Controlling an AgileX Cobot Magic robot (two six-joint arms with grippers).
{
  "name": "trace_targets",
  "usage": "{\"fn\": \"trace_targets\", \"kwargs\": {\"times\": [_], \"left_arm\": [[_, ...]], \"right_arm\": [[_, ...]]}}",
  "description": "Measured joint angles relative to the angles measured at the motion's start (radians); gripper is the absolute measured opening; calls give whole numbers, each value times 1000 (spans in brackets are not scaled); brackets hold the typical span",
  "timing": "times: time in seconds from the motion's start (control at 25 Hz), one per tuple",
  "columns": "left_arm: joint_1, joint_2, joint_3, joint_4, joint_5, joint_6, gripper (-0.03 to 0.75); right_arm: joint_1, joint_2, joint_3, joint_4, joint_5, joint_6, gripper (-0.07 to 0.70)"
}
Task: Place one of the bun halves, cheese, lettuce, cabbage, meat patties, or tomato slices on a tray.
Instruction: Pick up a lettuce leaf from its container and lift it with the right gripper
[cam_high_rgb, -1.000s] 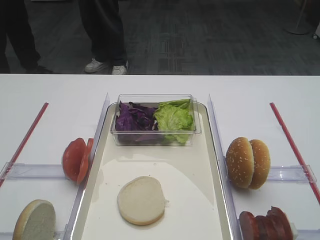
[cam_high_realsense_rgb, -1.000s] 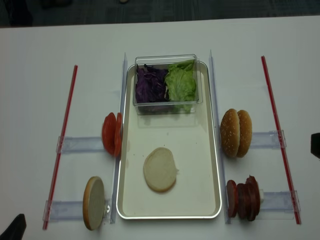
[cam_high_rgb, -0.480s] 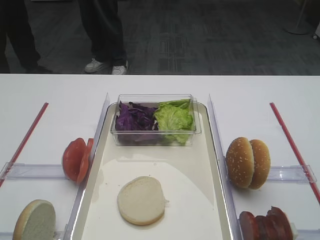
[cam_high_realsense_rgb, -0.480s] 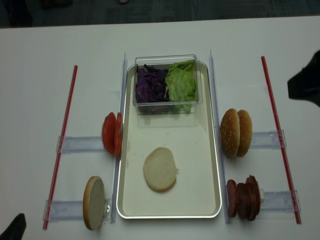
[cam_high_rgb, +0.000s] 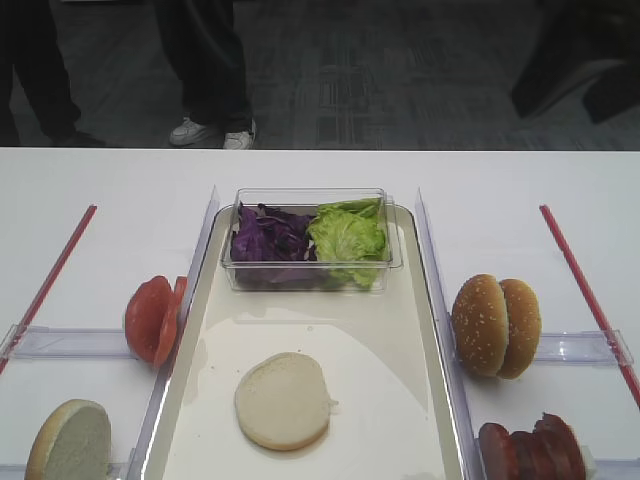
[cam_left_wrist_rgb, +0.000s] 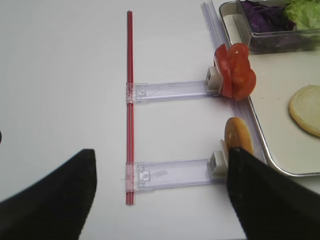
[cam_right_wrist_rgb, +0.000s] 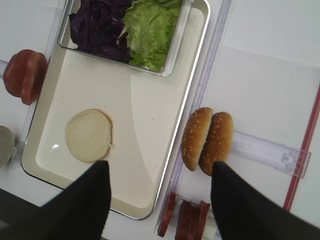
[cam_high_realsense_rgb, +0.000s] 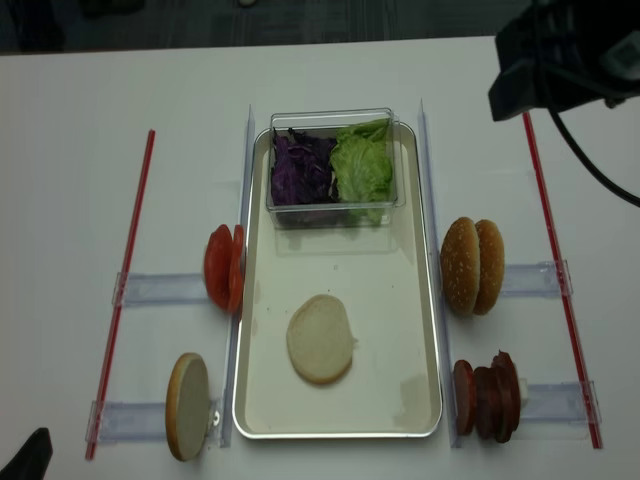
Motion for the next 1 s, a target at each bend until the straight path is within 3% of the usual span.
{"fn": "trace_targets", "kwargs": {"times": [0.32, 1.0], "left_arm": [[0, 0, 0, 0, 0, 0, 515], [0, 0, 0, 0, 0, 0, 515]], "right_arm": [[99, 191, -147, -38, -4, 44, 465], [125, 466, -364, -34, -7, 67, 464]]}}
